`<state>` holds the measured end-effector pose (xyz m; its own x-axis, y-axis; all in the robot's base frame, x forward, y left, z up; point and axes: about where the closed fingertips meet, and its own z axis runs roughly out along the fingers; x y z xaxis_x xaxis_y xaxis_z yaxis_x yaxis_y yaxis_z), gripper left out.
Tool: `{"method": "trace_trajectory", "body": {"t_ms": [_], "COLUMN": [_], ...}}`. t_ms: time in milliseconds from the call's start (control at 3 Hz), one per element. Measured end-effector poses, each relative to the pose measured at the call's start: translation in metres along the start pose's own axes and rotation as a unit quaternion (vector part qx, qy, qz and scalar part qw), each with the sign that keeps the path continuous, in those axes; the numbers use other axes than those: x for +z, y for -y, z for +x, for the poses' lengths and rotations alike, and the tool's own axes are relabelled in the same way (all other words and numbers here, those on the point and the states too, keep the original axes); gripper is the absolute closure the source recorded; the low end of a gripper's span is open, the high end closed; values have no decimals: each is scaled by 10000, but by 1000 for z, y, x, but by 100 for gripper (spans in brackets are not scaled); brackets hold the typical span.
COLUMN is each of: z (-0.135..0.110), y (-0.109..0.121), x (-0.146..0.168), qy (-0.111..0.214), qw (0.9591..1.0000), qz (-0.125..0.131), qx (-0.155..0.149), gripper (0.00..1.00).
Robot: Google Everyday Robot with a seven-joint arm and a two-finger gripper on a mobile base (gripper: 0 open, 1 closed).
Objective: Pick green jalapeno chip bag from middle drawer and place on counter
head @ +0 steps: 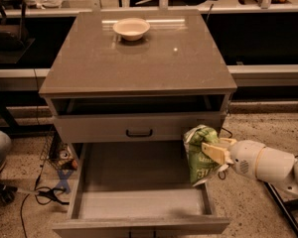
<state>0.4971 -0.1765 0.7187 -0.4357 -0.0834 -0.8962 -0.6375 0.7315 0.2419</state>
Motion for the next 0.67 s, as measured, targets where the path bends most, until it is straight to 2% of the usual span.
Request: {"method": "trace_trajectory", "body": {"t_ms": [333,667], "z": [-8,-88], "y": [1,6], "x": [-1,-33], "qy": [96,804], "qw": [9999,9947], "qz": [21,180], "qx": [-48,-621], "gripper": [100,100]}}
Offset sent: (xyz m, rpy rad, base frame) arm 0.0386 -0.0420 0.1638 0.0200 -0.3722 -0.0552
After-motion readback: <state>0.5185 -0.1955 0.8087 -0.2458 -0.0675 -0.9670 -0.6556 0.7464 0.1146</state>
